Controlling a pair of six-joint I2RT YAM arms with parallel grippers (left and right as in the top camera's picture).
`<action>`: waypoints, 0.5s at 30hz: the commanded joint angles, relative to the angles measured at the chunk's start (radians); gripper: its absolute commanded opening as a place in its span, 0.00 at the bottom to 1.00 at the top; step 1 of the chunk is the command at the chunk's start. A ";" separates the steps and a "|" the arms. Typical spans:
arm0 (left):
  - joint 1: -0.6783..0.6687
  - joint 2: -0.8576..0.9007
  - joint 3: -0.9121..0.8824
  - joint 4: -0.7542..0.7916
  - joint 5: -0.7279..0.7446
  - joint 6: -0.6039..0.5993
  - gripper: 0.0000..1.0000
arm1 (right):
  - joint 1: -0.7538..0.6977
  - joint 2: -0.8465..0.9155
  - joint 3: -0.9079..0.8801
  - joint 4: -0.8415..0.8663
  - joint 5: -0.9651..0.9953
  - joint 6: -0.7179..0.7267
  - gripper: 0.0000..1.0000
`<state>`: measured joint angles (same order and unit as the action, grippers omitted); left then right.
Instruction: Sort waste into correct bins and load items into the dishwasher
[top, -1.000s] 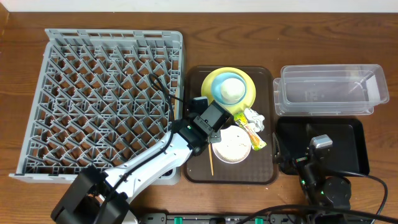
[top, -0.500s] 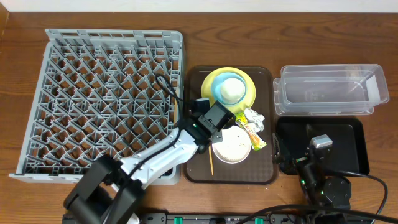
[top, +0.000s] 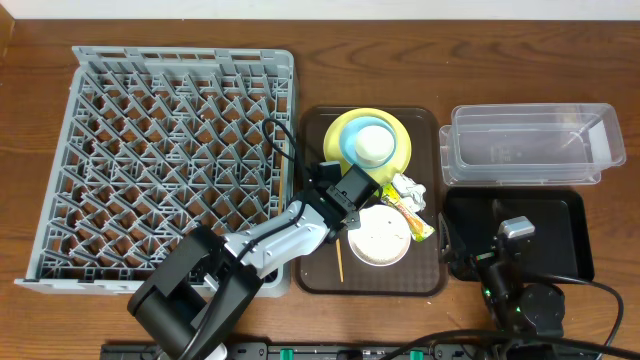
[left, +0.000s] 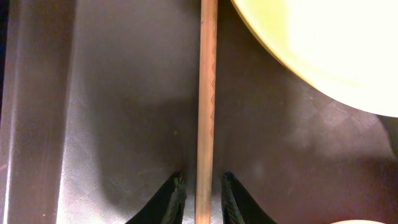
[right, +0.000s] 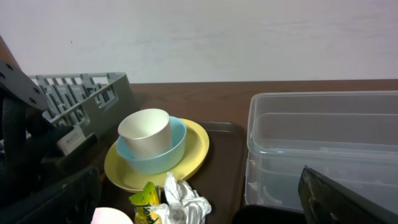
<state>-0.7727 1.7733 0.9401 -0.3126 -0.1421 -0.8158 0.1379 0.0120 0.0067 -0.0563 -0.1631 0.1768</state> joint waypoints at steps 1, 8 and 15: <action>0.000 0.020 -0.003 -0.003 -0.032 -0.009 0.21 | -0.013 -0.005 -0.001 -0.004 -0.002 -0.006 0.99; 0.000 0.021 -0.003 -0.013 -0.069 -0.009 0.25 | -0.013 -0.005 -0.001 -0.004 -0.002 -0.006 0.99; 0.000 0.021 -0.004 -0.025 -0.089 -0.009 0.41 | -0.013 -0.005 -0.001 -0.004 -0.002 -0.006 0.99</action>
<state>-0.7734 1.7763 0.9401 -0.3248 -0.1947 -0.8177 0.1379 0.0120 0.0067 -0.0563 -0.1631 0.1768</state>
